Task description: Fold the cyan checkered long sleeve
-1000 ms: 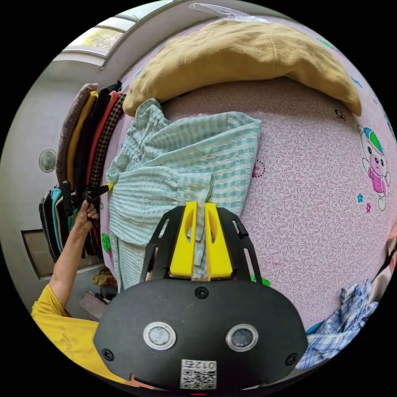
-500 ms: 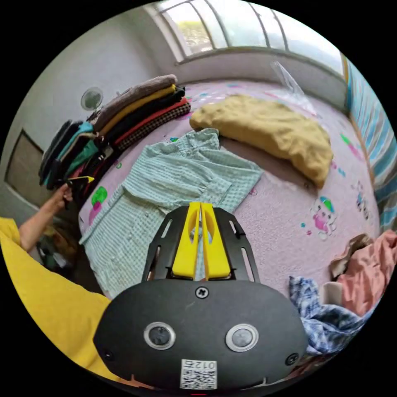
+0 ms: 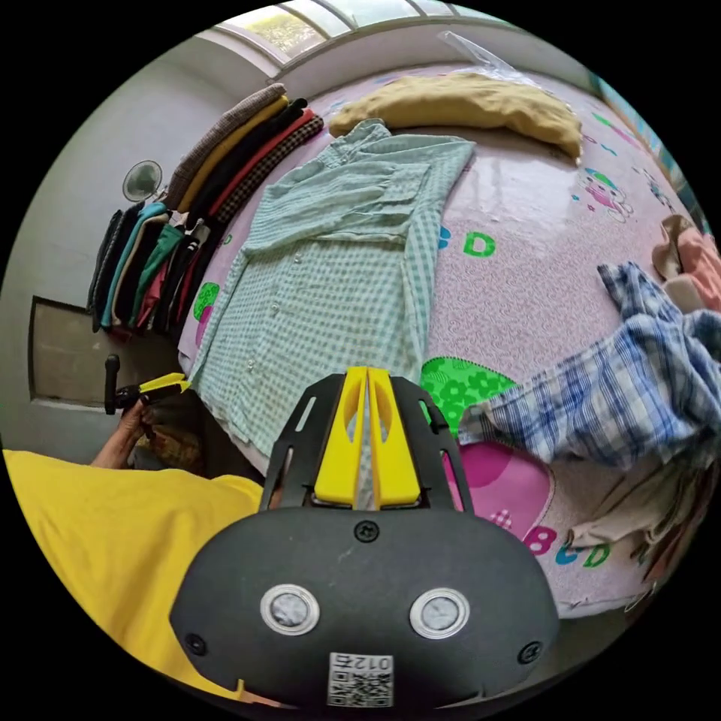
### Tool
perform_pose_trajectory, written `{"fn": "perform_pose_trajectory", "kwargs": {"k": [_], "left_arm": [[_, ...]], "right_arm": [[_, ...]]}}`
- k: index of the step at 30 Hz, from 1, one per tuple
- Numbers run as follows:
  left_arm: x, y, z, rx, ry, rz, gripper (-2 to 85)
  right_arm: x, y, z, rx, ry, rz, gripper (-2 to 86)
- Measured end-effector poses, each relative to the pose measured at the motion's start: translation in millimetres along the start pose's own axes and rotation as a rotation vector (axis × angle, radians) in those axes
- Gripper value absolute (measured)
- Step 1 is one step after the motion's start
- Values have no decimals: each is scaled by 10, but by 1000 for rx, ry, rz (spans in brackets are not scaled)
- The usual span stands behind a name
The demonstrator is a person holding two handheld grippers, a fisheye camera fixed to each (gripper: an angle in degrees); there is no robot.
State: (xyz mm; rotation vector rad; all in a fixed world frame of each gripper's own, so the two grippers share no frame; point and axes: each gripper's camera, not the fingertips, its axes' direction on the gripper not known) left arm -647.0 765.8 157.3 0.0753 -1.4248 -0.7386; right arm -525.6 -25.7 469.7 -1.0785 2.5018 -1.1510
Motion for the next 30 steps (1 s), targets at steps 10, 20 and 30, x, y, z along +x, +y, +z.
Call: {"fn": "perform_pose_trajectory", "kwargs": {"k": [10,20,30], "left_arm": [[-528,102,241,-108,58,95,41],[-943,352,308,-128,159,98,14],[-1329,605,334,-154,281,-41,-1]], "right_arm": [[30,1441,-99,-1,27,365,44],[352,2237,-49,134,-182,428,100],[347,2273,308,-113,-274,190,19]]}}
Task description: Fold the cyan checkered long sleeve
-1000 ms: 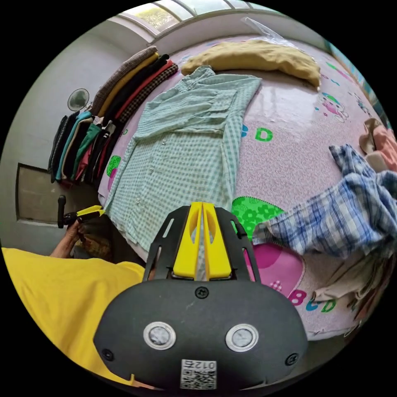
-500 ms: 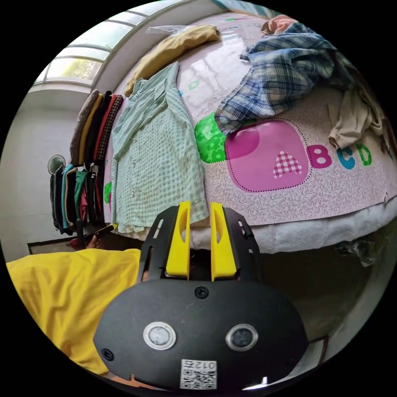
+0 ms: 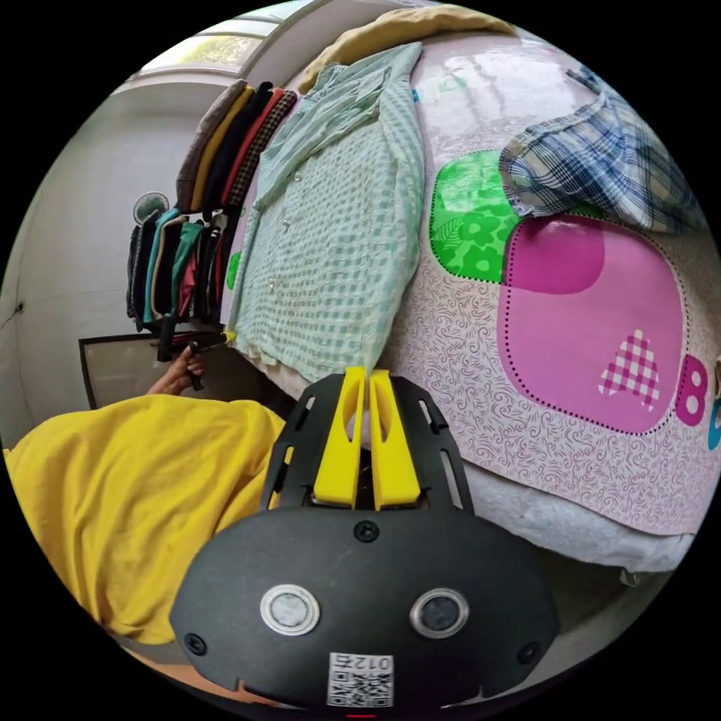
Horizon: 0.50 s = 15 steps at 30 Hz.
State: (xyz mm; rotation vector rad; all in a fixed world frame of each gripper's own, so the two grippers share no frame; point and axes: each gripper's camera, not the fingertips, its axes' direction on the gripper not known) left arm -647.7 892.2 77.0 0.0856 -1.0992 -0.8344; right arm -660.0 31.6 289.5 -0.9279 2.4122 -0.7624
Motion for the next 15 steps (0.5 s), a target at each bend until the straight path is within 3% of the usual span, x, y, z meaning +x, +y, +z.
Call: {"fn": "perform_pose_trajectory", "kwargs": {"k": [3,8,15], "left_arm": [[-94,79,-79,-13,80,-21,-1],[-223,186,-260,11,481,33,-1],[-335,290,-456,97,780,103,3]], "right_arm": [[78,52,-102,49,-191,10,12],[130,179,-368,103,-506,-27,10],[7,420,-521,254,-626,-30,9]]}}
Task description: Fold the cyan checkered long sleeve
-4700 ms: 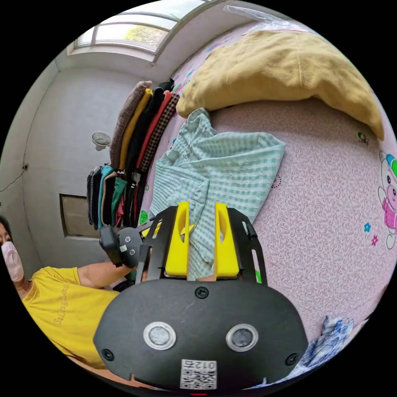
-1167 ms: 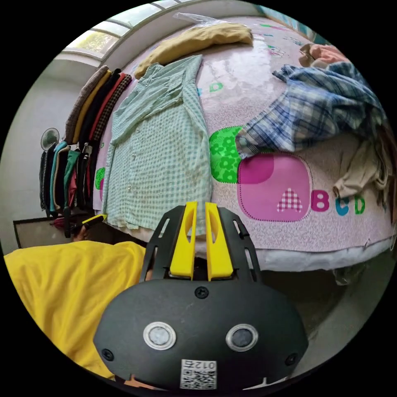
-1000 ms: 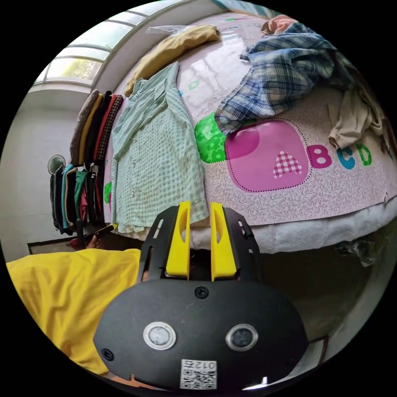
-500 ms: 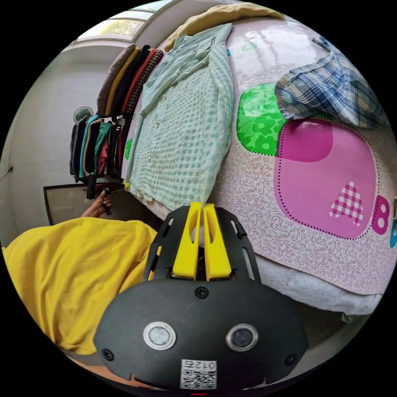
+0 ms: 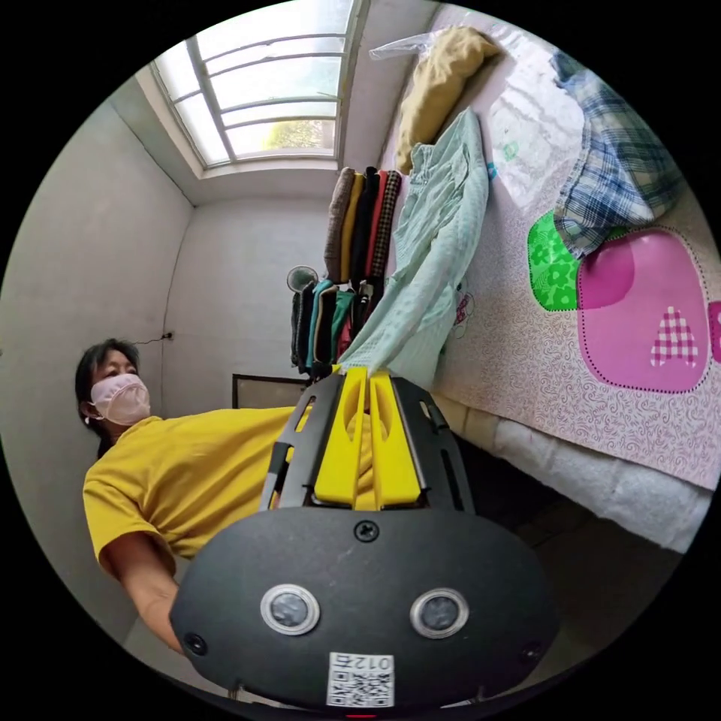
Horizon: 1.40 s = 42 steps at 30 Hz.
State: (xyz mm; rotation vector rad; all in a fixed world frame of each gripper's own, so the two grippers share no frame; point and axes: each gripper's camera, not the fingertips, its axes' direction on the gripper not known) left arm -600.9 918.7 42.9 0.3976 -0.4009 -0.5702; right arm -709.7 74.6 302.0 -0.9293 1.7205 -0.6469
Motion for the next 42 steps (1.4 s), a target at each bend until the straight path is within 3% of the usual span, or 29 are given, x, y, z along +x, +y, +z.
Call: {"fn": "perform_pose_trajectory", "kwargs": {"k": [3,8,16,21,24,26,29,32,38,42], "left_arm": [[-4,8,101,-39,25,28,5],[-380,-9,438,-124,-209,-76,5],[-627,32,1059,-135,-233,-149,6],[-355,141,1352,-51,-539,-114,10],[101,312,1638,10,-955,43,19],[444,432,2098,-45,-1185,256,29],[785,512,2886,-283,-1105,610,54],[980,531,3674,-454,-1146,856,79],[1054,484,4755,-629,-1250,1069,93],[1149,402,5059,-660,-1259,1092,74]], "right_arm": [[-17,78,155,28,41,25,9],[252,171,669,21,301,206,9],[333,18,1221,117,518,333,28],[166,-263,1604,29,814,365,67],[-105,-383,1899,44,1035,269,74],[-401,-506,2341,-2,1181,52,78],[-644,-687,3122,-233,1178,-281,86],[-655,-836,3848,-478,1192,-511,100],[-502,-1138,4668,-709,1191,-708,108],[-385,-1330,4946,-775,1248,-767,74]]}}
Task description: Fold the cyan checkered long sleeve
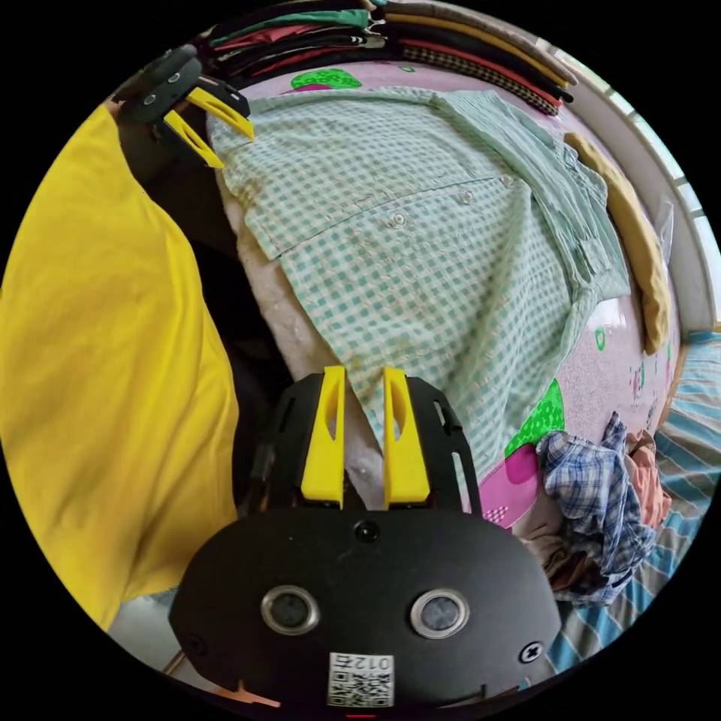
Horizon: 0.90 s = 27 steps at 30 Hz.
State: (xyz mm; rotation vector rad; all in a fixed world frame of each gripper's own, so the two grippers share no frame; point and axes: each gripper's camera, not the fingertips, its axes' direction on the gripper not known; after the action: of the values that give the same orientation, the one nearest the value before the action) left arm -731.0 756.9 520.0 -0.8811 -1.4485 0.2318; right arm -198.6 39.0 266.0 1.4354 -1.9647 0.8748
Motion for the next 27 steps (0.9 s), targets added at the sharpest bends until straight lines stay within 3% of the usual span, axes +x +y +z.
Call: {"fn": "perform_pose_trajectory", "kwargs": {"k": [7,14,27], "left_arm": [[-222,-629,-20,-126,117,-60,6],[-527,-975,-264,-100,209,-41,0],[-1597,-1509,-532,-41,264,-32,-1]], "right_arm": [[490,-538,29,-15,-230,35,19],[916,-875,5,23,-424,54,9],[1669,-1399,35,-11,-482,38,9]]}}
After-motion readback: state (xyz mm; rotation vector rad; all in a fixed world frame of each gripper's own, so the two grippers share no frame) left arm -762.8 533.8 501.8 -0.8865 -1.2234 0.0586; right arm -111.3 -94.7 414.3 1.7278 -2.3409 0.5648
